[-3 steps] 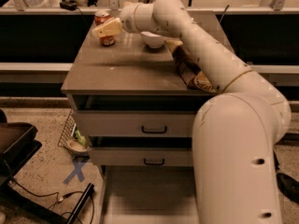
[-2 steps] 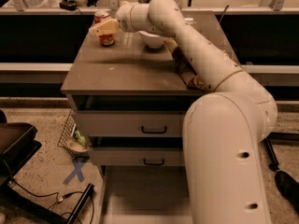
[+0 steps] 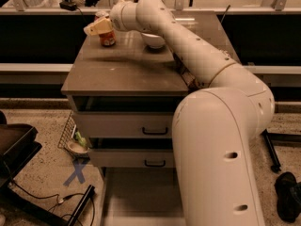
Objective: Place coke can into bottom drawer
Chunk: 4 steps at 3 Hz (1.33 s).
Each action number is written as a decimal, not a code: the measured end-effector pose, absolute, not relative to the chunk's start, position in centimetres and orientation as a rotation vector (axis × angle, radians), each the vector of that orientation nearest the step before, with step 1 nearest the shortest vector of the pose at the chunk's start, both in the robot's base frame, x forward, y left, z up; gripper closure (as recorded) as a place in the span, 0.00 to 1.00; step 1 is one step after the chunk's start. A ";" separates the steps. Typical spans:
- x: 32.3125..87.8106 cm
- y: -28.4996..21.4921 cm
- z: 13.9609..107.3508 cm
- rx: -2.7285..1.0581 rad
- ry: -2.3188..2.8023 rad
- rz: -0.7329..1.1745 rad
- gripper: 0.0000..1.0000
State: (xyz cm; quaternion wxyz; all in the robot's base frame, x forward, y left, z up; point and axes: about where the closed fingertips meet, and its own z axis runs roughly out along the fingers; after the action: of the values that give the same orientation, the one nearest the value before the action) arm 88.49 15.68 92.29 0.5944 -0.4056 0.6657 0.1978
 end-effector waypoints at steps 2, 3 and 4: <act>90.0 16.4 89.7 -0.877 1.619 0.488 0.24; 90.0 16.6 89.6 -0.879 1.620 0.490 0.46; 90.0 16.9 89.4 -0.883 1.621 0.494 0.70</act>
Offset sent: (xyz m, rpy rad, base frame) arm 0.0279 0.0027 -0.0329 0.0660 0.1127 -0.0598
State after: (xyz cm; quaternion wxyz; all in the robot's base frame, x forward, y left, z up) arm 89.96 16.91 89.40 0.5775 -0.3772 0.6926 0.2109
